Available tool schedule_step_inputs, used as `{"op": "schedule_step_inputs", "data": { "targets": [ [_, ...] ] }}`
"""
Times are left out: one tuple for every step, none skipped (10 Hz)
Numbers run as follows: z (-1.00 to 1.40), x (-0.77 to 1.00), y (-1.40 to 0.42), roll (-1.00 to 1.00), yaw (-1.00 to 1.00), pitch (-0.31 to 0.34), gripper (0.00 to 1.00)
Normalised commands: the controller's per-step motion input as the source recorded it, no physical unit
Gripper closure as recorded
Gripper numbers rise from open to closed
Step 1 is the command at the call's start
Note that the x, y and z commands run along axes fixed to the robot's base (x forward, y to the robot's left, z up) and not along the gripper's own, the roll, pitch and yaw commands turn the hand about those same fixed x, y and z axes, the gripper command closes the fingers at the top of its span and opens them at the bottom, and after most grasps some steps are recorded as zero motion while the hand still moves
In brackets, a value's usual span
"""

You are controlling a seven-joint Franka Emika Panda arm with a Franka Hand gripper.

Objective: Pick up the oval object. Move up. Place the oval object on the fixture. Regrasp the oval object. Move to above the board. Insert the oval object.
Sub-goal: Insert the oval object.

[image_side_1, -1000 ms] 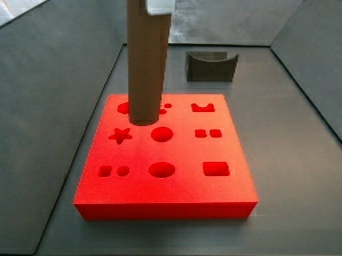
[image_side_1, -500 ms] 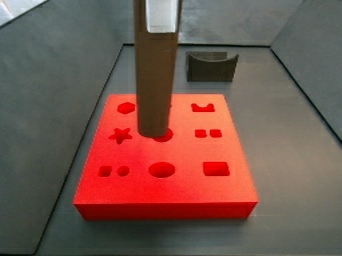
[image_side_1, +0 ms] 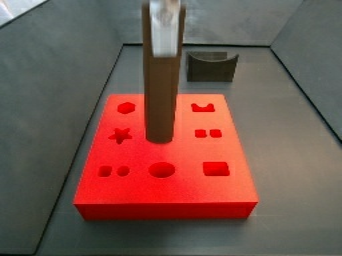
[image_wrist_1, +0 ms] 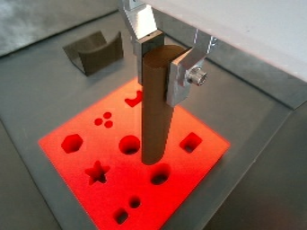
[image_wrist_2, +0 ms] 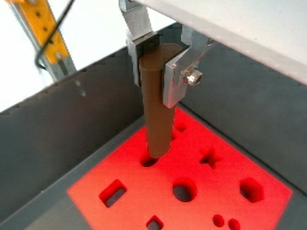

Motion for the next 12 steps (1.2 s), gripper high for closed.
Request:
{"op": "schedule_step_inputs", "data": {
  "targets": [
    [-0.52, 0.00, -0.13, 0.08, 0.00, 0.000, 1.00],
    [-0.60, 0.03, -0.26, 0.01, 0.00, 0.000, 1.00],
    [-0.46, 0.07, -0.07, 0.00, 0.00, 0.000, 1.00],
    [-0.33, 0.00, -0.10, 0.00, 0.00, -0.017, 1.00],
    [-0.29, 0.00, -0.04, 0.00, 0.00, -0.057, 1.00],
    [-0.32, 0.00, -0.01, 0.00, 0.14, -0.029, 1.00],
    [-0.31, -0.02, -0.10, 0.00, 0.22, -0.053, 1.00],
    [-0.20, 0.00, -0.12, 0.00, 0.06, -0.059, 1.00],
    [-0.15, 0.00, -0.11, 0.00, 0.00, -0.061, 1.00],
    [-0.14, 0.37, 0.00, 0.00, -0.01, 0.004, 1.00],
    [-0.16, 0.45, 0.05, -0.03, -0.02, 0.051, 1.00],
    [-0.13, 0.43, 0.07, -0.04, -0.05, 0.060, 1.00]
  ]
}}
